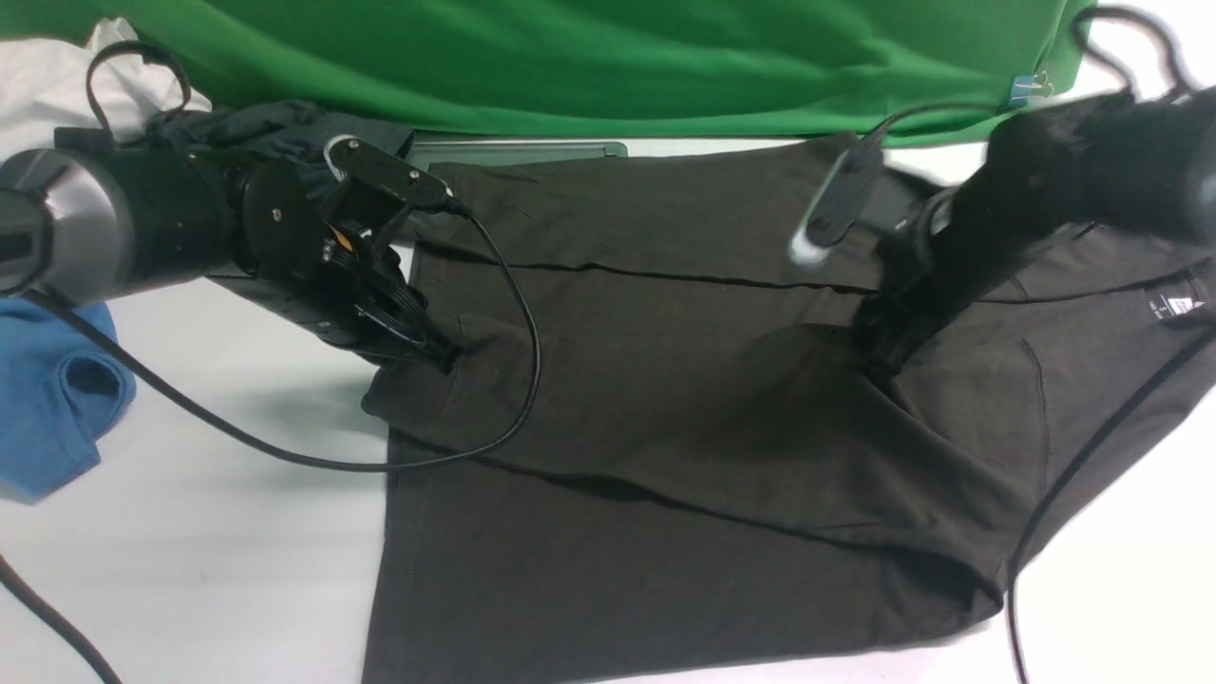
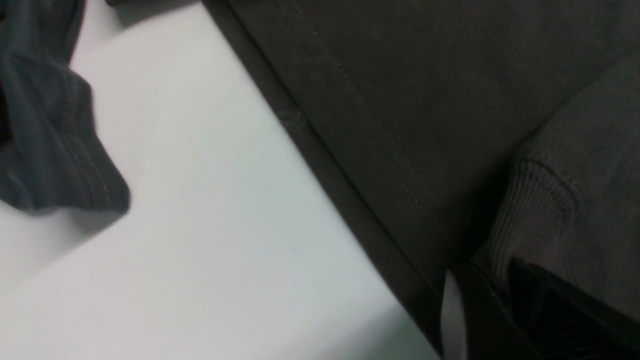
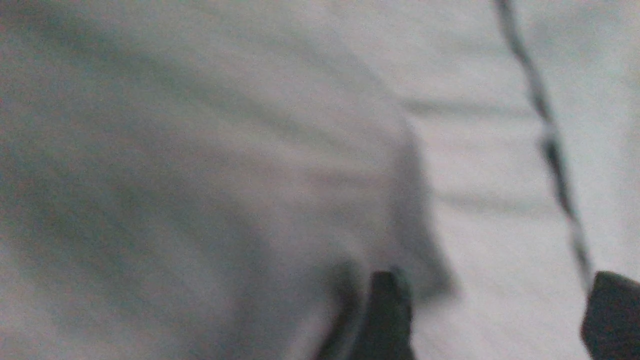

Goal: Fold a long-sleeved shirt on a white desktop.
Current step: 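Fold the left side of the black T-shirt inward over its body, then grab the top left corner of the dark shirt with the left gripper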

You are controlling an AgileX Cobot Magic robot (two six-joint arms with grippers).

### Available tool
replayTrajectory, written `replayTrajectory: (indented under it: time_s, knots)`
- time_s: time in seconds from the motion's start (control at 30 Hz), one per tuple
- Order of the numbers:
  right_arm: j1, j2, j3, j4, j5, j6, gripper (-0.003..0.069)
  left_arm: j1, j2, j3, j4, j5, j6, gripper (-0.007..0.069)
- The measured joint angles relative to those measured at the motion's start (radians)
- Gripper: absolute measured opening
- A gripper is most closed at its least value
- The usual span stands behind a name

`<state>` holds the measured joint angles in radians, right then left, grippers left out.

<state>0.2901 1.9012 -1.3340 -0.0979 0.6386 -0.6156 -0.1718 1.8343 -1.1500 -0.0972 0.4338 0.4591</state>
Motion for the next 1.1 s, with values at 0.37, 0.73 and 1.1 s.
replayTrajectory:
  time_s: [0.37,0.73,1.1]
  knots:
    - [-0.219,0.042,-0.001,0.225,0.106,-0.217,0.0526,0.001,-0.004,0.0,-0.049,-0.009,-0.001,0.0385]
    - [-0.222,0.116,-0.003,0.307,0.055,-0.472,0.0506,-0.035,-0.263,0.0,-0.197,0.151,0.039,0.0226]
    - [-0.23,0.124,-0.004,0.319,0.09,-0.491,0.0091,-0.206,-0.513,0.013,-0.196,0.302,0.086,0.0018]
